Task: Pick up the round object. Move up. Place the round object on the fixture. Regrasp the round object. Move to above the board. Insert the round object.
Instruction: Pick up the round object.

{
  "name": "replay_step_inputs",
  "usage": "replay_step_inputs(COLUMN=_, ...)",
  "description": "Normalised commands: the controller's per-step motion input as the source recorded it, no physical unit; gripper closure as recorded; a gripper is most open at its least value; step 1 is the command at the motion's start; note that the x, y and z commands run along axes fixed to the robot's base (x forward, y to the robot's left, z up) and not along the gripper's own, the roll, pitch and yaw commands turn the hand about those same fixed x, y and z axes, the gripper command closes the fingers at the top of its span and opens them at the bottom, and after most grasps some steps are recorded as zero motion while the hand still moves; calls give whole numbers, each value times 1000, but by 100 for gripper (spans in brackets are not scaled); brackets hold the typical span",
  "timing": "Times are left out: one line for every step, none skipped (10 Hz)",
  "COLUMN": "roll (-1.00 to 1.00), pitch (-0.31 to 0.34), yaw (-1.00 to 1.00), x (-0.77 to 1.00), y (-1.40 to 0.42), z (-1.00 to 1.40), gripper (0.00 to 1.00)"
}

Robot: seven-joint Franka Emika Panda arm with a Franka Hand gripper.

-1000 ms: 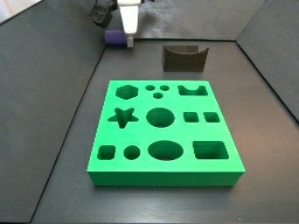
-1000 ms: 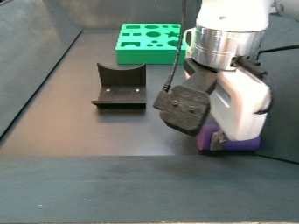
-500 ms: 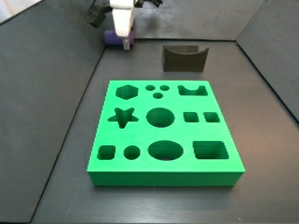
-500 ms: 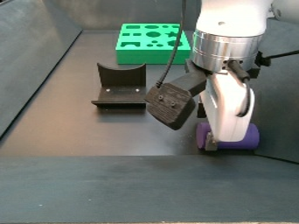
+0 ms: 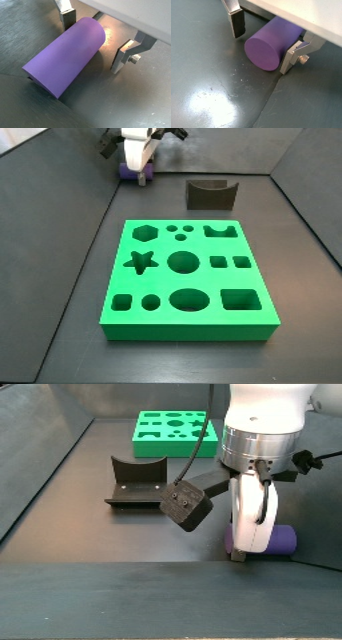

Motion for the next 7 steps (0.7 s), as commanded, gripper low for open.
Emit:
replay_step_inputs(roll=-289, pitch=-94, yaw=-100, x=-120, y=46, z=-226, gripper=0)
replay_step_inputs(roll=-237, pitch=-94, yaw=54, x=0, y=0, z=-626, gripper=0)
replay_step_inputs(roll=-247, pitch=-14, yaw=271, x=117, y=-129, z=-586, gripper=0)
replay_step_inputs(roll=-231, pitch=7, yaw=651, x=163, y=-163, z=-591, gripper=0)
replay_step_inputs(roll=-214, pitch=0, yaw=754, x=0, y=-31, z=-449, gripper=0)
replay_step_inputs(roll=-40, pitch=-60, yaw=26, x=-166, y=46, z=-14, gripper=0)
replay_step_inputs(roll=0, pitch=0, yaw=0, x=0, y=0, z=0, gripper=0)
